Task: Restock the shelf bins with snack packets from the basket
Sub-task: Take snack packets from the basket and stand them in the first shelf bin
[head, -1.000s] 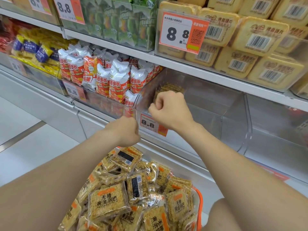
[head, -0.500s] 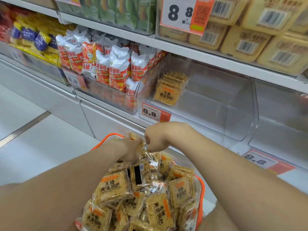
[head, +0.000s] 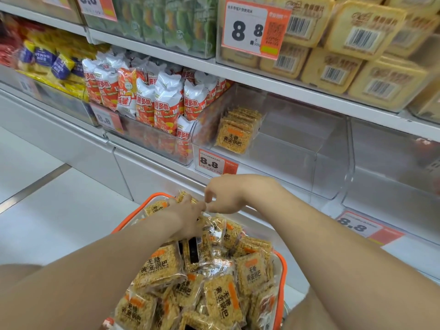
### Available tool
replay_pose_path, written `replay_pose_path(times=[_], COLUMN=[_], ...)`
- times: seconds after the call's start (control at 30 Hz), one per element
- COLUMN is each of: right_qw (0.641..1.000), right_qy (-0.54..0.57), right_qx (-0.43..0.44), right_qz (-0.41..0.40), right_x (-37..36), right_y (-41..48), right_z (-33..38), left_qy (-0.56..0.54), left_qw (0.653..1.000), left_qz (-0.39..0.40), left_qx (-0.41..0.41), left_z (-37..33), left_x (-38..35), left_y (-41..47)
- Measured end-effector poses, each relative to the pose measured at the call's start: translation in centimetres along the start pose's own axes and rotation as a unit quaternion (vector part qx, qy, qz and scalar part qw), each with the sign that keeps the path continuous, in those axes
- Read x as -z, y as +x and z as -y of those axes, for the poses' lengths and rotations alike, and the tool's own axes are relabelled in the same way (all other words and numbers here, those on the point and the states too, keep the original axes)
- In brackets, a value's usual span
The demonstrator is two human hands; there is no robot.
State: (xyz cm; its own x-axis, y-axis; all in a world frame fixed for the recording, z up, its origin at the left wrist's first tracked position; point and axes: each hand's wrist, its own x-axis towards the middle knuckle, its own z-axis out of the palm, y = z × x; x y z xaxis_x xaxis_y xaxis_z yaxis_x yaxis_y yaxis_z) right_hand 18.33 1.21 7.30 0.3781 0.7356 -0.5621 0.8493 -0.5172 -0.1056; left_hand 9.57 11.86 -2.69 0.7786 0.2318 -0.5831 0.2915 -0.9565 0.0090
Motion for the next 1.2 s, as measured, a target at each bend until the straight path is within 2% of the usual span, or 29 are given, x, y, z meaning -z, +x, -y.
replay_pose_path(times=[0.1, 0.17, 0.23, 0.3, 0.37, 0.43, 0.5, 0.57, 0.63, 0.7, 0.77, 0.8, 0.87, 0.93, 1.0, 1.03, 1.07, 1.1, 1.2], right_qw=[0.998, 0.990, 0.978, 0.970, 0.962, 0.949, 0.938, 0.918, 0.897, 0.885, 0.888, 0.887, 0.865, 0.809, 0.736, 0.709, 0.698, 0.704, 0.742], right_qy=[0.013, 0.032, 0.066, 0.090, 0.098, 0.100, 0.123, 0.175, 0.234, 0.278, 0.270, 0.267, 0.292, 0.400, 0.554, 0.611, 0.640, 0.642, 0.585], right_qx=[-0.033, -0.060, -0.080, -0.085, -0.098, -0.108, -0.113, -0.116, -0.105, -0.066, -0.014, -0.001, -0.016, -0.055, -0.068, -0.059, -0.049, -0.040, -0.038], right_qz=[-0.052, -0.126, -0.183, -0.211, -0.238, -0.279, -0.305, -0.337, -0.359, -0.369, -0.371, -0.376, -0.408, -0.428, -0.382, -0.346, -0.317, -0.301, -0.326], right_x=[0.5, 1.1, 1.4, 1.5, 1.5, 1.4, 1.4, 1.6, 1.9, 2.1, 2.2, 2.2, 2.2, 2.6, 2.9, 3.0, 2.9, 2.8, 2.6], right_y=[-1.2, -2.3, -3.3, -4.0, -4.6, -4.7, -4.9, -5.1, -5.6, -6.2, -6.8, -6.6, -6.1, -5.8, -5.6, -5.6, -5.4, -5.2, -5.2], right_z=[-0.3, -0.6, -1.0, -1.4, -1.7, -2.1, -2.2, -2.1, -2.0, -1.7, -1.3, -1.4, -1.8, -2.3, -2.6, -2.7, -2.9, -3.0, -3.4], left_qy=[-0.138, -0.294, -0.459, -0.601, -0.690, -0.740, -0.771, -0.784, -0.783, -0.753, -0.720, -0.720, -0.746, -0.775, -0.806, -0.812, -0.813, -0.814, -0.802], left_qw=[0.990, 0.955, 0.888, 0.798, 0.722, 0.670, 0.633, 0.617, 0.616, 0.647, 0.678, 0.673, 0.638, 0.596, 0.545, 0.534, 0.528, 0.524, 0.533], left_qz=[-0.031, -0.040, -0.033, -0.027, -0.042, -0.057, -0.061, -0.070, -0.083, -0.114, -0.148, -0.166, -0.190, -0.209, -0.231, -0.235, -0.243, -0.251, -0.268], left_qx=[-0.011, -0.007, -0.008, 0.011, 0.030, 0.025, 0.029, 0.029, 0.027, 0.017, -0.008, -0.030, -0.040, -0.012, -0.015, -0.017, -0.016, -0.012, -0.014], left_z=[0.3, 0.3, -0.5, -1.5, -2.1, -2.6, -3.0, -3.0, -2.9, -2.8, -2.9, -2.8, -2.5, -2.3, -2.2, -2.1, -2.1, -2.0, -1.5], left_x=[0.9, 1.9, 3.0, 4.4, 5.0, 5.3, 5.7, 6.1, 6.8, 7.6, 8.6, 8.9, 9.7, 10.4, 10.6, 10.6, 10.6, 10.7, 10.8], left_y=[0.2, -0.5, -1.7, -3.3, -4.5, -5.2, -5.9, -6.2, -6.5, -7.0, -7.7, -7.9, -8.2, -8.3, -7.8, -7.5, -7.3, -7.3, -7.0])
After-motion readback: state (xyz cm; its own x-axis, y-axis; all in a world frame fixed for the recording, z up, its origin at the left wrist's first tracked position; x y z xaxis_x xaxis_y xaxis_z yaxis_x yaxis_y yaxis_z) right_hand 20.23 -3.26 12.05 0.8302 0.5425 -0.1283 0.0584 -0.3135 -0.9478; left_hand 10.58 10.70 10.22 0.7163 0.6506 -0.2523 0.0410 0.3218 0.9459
